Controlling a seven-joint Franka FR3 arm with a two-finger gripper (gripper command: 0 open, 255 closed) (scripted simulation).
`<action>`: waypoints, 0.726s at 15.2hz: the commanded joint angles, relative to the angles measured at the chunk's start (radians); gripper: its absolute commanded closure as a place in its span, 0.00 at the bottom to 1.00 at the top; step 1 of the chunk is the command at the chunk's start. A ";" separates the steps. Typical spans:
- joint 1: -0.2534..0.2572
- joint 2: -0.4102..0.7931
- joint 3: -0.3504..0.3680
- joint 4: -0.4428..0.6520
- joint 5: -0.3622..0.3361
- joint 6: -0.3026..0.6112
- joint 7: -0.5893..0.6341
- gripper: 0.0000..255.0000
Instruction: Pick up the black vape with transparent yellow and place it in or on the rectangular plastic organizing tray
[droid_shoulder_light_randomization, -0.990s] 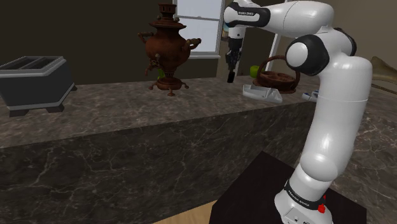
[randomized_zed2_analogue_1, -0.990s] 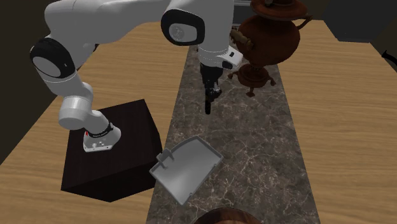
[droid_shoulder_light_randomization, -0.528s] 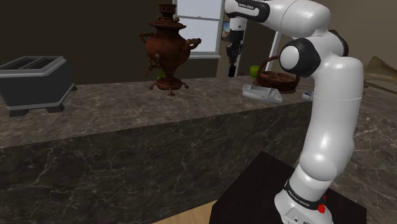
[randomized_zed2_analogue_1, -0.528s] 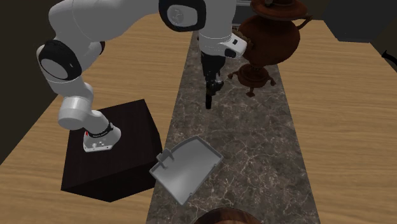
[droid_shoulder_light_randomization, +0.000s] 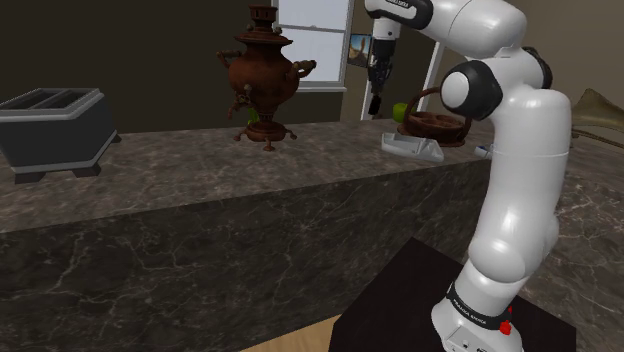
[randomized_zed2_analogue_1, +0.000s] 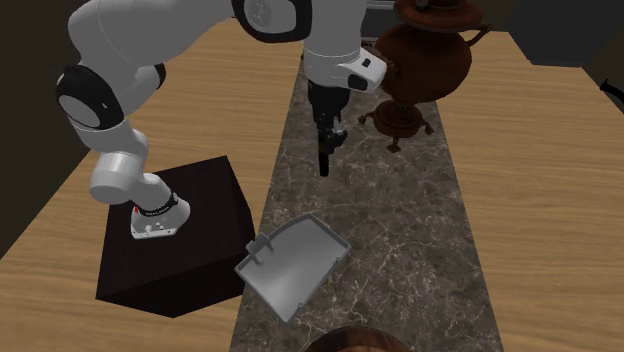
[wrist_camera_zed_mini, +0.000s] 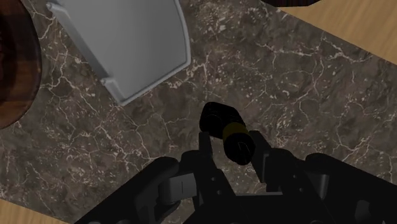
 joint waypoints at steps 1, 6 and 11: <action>-0.027 -0.023 -0.015 -0.020 -0.003 0.000 -0.045 1.00; -0.100 -0.044 -0.054 -0.025 0.001 -0.014 -0.156 1.00; -0.190 -0.027 -0.095 0.023 0.021 -0.045 -0.275 1.00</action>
